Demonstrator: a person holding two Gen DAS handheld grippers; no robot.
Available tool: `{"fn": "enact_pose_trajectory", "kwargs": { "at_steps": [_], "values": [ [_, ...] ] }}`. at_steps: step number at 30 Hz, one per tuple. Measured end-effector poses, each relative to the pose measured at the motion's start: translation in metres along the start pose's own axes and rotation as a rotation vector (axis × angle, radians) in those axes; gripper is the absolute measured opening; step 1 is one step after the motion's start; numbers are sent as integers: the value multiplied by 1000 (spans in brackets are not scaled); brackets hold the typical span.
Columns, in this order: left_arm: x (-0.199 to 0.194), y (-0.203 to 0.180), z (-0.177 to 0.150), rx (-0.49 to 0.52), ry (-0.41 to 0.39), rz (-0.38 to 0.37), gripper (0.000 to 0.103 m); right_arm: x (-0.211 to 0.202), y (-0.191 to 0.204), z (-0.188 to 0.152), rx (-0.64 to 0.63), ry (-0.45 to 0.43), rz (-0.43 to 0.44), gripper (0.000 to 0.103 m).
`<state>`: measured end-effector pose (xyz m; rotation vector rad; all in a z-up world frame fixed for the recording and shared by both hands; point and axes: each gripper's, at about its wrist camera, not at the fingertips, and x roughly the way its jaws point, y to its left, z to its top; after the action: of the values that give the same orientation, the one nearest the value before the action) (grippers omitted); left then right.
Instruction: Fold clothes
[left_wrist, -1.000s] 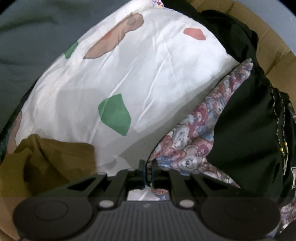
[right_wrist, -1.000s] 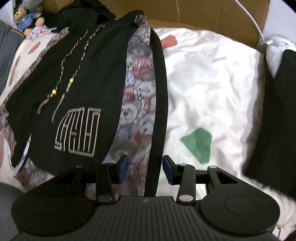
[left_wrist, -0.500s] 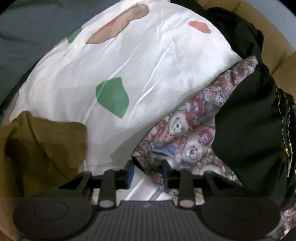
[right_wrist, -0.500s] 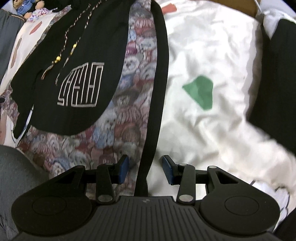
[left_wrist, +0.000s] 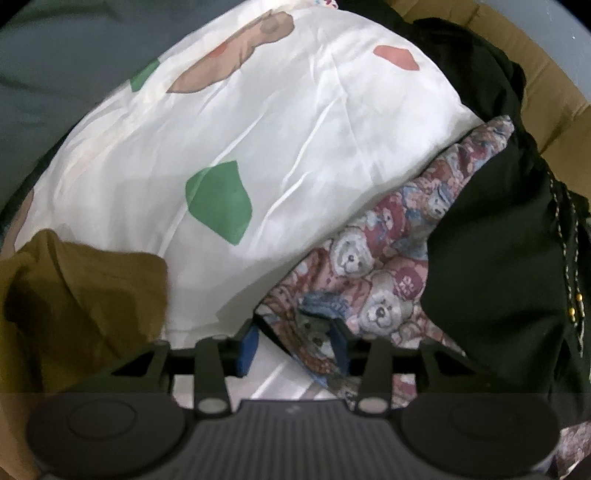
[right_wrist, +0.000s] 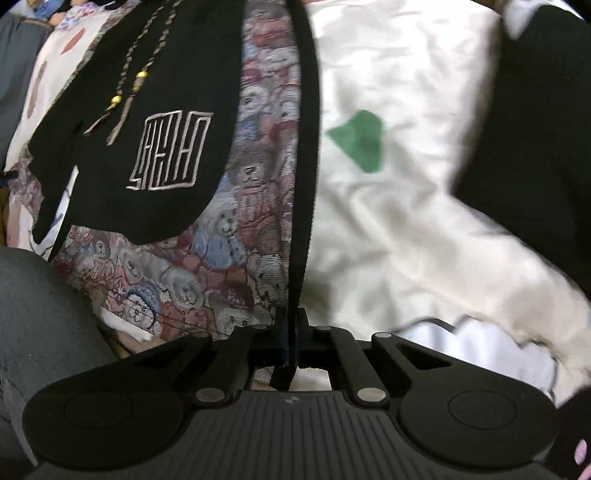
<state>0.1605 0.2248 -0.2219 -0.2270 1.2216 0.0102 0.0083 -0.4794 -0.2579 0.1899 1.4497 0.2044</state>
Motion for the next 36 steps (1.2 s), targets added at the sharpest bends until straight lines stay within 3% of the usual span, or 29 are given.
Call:
{"fn": "enact_pose_trajectory", "kwargs": {
  "at_steps": [5,7,9,14,16,18,21,24,30,33,36],
  "values": [
    [-28,-6,1,-18,-38,-49,46,-10,2,3,48,5,34,13],
    [-49,-10,4,-21,-68,-82,46,-25,11,8,30,-34,30,35],
    [-77,-12,13,-16,-103,-110,47,-40,20,16,14,-86,29,45],
    [-176,-15,44,-10,-222,-136,53,-105,42,48,-28,-263,30,45],
    [-220,-19,57,46,-267,-124,62,-131,56,63,-36,-354,24,45],
    [-256,-18,70,38,-287,-64,62,-162,73,79,-45,-459,28,46],
    [-305,-14,80,-1,-323,-54,62,-197,87,98,-47,-538,53,62],
    [-334,-14,87,-11,-319,-45,62,-220,95,116,-54,-552,80,70],
    [-411,-36,128,43,-395,-2,64,-253,116,151,-78,-604,85,73],
    [-420,-46,158,58,-419,-9,71,-267,127,163,-88,-630,73,76],
    [-407,-56,182,50,-418,-3,71,-270,141,177,-100,-632,59,82]
  ]
}}
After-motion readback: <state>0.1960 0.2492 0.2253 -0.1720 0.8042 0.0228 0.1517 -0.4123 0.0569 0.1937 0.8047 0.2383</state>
